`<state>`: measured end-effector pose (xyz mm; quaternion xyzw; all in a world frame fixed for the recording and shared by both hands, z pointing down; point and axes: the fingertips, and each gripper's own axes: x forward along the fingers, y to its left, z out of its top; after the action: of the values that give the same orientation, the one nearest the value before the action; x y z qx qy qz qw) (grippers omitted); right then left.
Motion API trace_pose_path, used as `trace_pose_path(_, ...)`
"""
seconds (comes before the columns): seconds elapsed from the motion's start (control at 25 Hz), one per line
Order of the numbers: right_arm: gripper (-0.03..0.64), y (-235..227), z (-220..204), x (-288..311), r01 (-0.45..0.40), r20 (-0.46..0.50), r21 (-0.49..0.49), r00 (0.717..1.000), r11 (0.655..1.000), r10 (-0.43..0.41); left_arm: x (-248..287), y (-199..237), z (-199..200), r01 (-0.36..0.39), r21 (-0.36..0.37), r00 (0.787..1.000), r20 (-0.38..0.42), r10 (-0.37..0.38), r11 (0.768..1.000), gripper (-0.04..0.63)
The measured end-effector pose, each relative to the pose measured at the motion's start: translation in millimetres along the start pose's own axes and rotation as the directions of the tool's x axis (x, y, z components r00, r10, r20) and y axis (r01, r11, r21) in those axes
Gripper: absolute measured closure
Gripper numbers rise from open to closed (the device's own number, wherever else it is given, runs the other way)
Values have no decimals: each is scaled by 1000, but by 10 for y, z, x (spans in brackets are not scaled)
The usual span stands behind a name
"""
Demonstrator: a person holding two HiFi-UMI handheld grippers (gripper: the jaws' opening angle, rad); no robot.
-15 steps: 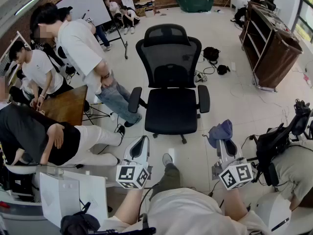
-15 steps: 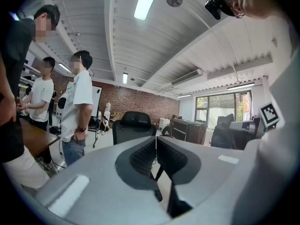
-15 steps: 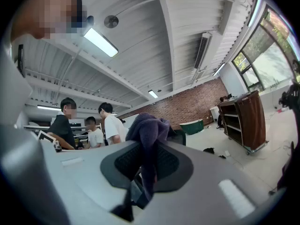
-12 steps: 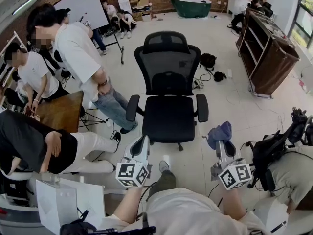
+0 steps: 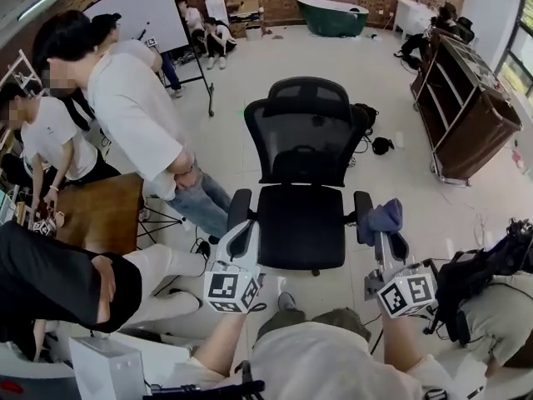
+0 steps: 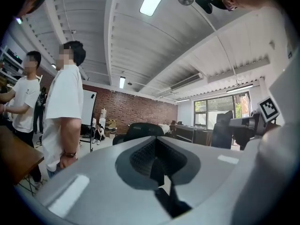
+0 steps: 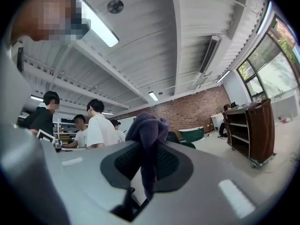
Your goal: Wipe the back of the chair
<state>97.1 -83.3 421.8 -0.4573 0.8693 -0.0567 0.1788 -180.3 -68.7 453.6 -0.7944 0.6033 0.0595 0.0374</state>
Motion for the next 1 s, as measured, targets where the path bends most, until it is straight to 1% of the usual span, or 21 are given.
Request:
trace_pose_path(0.08,571,-31,-80,187,5,-20,15,1000,1000,-5,180,145,-7,-9,-7,1000,-8,9,1000,540)
trace_pose_path(0.28,571,-179,-231,544,24,-54,44,998,999,-21,521,318,-145,-2,-22,999,-50,1,1000,540)
trace_pose_path(0.36,571,-302,-359,739,24,-68,62,998,998,-20,558,334,-141,-19,-22,999,-41,18,1000,540)
trace_pose_path(0.44,571,-431,-485,1037,8,-66,58,998,998,-4,549,273,-125,-25,-17,999,-25,24,1000,540)
trace_pose_path(0.52,572,-538,-655,1569,-22,-57,23,998,999,24,564,221,-134,-24,-10,1000,-20,23,1000,540)
trace_pose_path(0.64,571,-588,-1063,2788,-71,-82,-10,994,997,70,590,193,-89,-46,-12,999,-11,46,999,540)
trace_pose_path(0.68,571,-627,-1286,3161,-64,-123,-12,990,998,62,583,153,-70,-49,-12,999,-8,49,999,539)
trace_pose_path(0.76,571,-725,-1799,3751,-36,-223,-34,974,999,27,550,63,-81,-51,-12,999,-15,50,999,540)
trace_pose_path(0.84,571,-747,-2106,4191,-46,-275,-86,961,995,20,510,-11,-138,-51,-2,998,-31,51,999,540)
trace_pose_path(0.88,571,-801,-2255,4351,-39,-306,-95,952,995,8,485,-35,-178,-55,-1,998,-39,55,998,540)
trace_pose_path(0.92,571,-856,-2378,4481,-29,-331,-90,944,996,-3,454,-37,-223,-64,-3,997,-48,64,998,538)
trace_pose_path(1.0,572,-848,-2474,4686,-29,-349,-83,937,996,-1,370,35,-320,-95,-11,993,-70,94,995,540)
